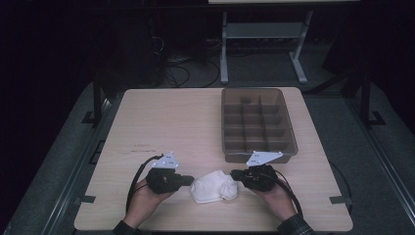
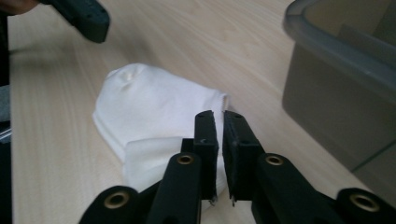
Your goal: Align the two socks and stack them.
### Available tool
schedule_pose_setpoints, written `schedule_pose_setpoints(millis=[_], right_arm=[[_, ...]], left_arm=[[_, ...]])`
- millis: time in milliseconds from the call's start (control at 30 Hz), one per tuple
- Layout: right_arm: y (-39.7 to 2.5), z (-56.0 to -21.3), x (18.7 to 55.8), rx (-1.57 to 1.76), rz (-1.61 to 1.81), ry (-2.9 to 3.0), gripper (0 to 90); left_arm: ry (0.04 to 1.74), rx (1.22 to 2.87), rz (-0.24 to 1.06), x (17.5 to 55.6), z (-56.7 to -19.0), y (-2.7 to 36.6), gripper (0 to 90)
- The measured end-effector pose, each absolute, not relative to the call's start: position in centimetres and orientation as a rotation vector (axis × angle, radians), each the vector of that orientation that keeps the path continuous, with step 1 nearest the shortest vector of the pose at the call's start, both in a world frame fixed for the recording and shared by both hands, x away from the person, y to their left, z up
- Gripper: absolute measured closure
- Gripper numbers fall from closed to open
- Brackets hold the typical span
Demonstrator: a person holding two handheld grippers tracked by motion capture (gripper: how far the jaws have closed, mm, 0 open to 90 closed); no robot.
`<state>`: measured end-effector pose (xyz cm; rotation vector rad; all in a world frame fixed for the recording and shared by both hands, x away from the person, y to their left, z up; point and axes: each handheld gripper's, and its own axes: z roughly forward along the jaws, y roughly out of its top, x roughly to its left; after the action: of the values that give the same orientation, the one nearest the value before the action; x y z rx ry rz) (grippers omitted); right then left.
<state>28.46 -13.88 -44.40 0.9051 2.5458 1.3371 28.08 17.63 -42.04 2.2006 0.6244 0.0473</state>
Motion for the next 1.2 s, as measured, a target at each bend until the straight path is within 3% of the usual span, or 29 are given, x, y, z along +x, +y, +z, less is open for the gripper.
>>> schedule_pose_setpoints(millis=[333,1200], right_arm=[[-13.2,-46.1,27.2,0.915,1.27,2.641,89.6],[-13.0,-46.8,28.6,0.902,1.145,2.657,90.0]], left_arm=[[0.614,2.283,-0.011,28.8,-44.3,14.7,90.0],[0.569,2.353,-0.047,26.0,-45.8,14.0,90.0]])
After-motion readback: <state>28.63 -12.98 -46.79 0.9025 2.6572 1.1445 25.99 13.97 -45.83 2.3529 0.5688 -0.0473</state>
